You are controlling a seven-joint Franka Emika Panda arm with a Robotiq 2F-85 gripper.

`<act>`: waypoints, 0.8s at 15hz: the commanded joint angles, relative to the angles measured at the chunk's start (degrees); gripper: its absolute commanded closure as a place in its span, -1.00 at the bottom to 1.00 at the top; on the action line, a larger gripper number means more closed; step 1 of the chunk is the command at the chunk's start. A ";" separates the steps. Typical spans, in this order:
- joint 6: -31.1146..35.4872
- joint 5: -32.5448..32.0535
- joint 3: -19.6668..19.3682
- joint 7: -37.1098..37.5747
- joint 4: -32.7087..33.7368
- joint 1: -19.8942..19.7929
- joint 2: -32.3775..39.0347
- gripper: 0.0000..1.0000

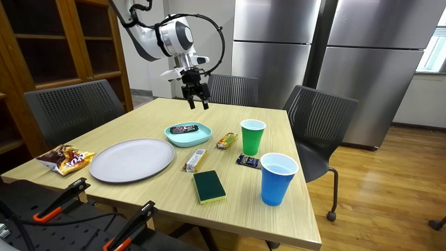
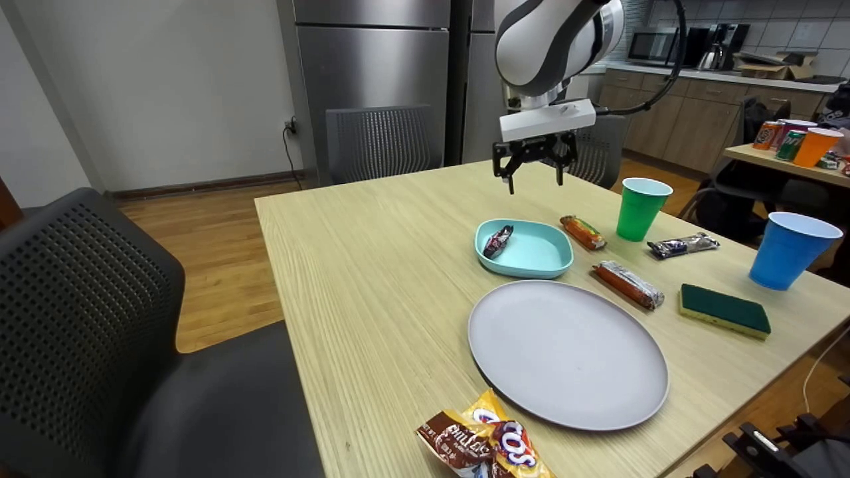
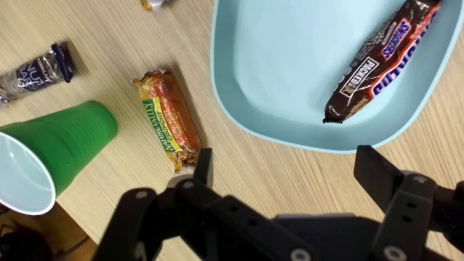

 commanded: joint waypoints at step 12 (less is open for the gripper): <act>2.15 11.21 2.24 -25.42 -1.66 -10.55 -2.81 -1.00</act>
